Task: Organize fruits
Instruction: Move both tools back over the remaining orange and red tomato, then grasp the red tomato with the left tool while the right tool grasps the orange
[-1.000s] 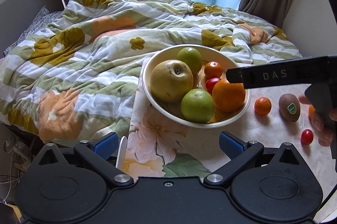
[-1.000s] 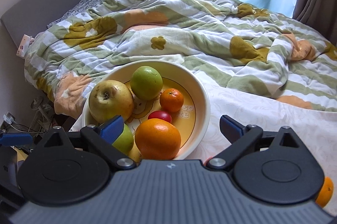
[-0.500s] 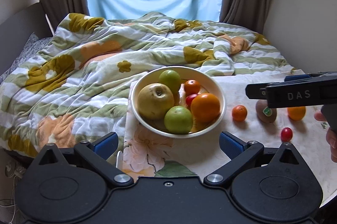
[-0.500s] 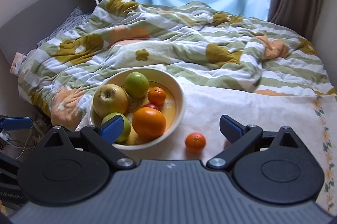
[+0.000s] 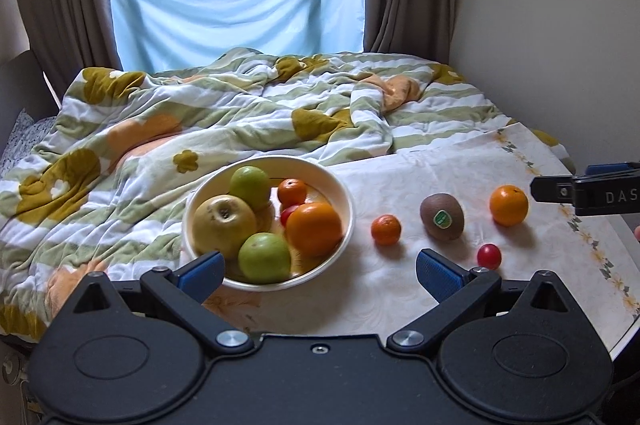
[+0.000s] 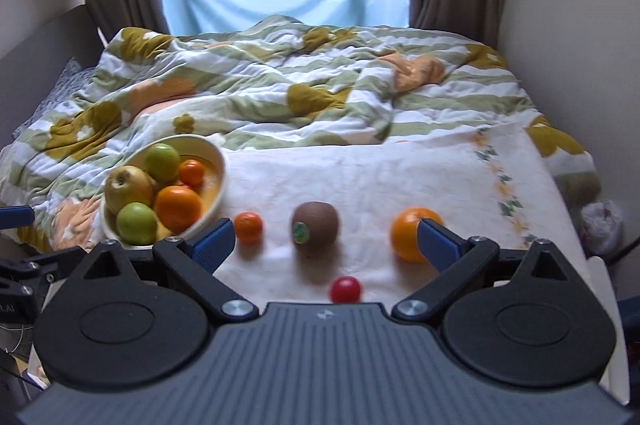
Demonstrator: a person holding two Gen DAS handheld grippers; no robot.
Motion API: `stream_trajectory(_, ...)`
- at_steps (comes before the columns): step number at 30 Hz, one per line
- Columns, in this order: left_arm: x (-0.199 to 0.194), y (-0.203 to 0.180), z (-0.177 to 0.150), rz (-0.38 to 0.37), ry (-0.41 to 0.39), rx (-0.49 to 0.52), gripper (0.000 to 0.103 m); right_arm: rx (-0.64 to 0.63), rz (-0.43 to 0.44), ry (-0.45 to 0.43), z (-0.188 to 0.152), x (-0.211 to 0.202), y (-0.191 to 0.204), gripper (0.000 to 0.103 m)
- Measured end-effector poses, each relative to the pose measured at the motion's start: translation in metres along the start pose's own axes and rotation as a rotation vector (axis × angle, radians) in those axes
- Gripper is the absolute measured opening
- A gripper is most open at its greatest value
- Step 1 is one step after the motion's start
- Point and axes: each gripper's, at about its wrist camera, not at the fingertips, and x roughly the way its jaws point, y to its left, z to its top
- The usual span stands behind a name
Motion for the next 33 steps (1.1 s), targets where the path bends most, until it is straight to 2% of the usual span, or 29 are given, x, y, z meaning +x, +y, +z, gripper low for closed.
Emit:
stream_trajectory(5, 0.013, -0.026, 0.005, 0.022, 0.02, -0.015, 0.103, -0.001, -0.022, 0.013, -0.002, 0.004, -0.041, 0.103)
stream_trajectory(13, 0.046, -0.075, 0.008, 0.032, 0.085, -0.065, 0.103, -0.063, 0.004, 0.076, -0.002, 0.033, -0.096, 0.103)
stream_trajectory(20, 0.075, -0.112, 0.002, 0.027, 0.14, -0.091, 0.103, -0.131, 0.077, 0.127, -0.001, 0.068, -0.13, 0.103)
stream_trajectory(25, 0.097, -0.14, -0.004, 0.016, 0.175, -0.081, 0.102, -0.185, 0.13, 0.15, 0.0, 0.094, -0.139, 0.103)
stream_trajectory(29, 0.112, -0.154, -0.008, -0.005, 0.198, -0.088, 0.097, -0.221, 0.179, 0.166, 0.001, 0.109, -0.142, 0.103)
stream_trajectory(33, 0.126, -0.164, -0.01, -0.019, 0.216, -0.093, 0.085, -0.249, 0.217, 0.181, 0.001, 0.121, -0.139, 0.103)
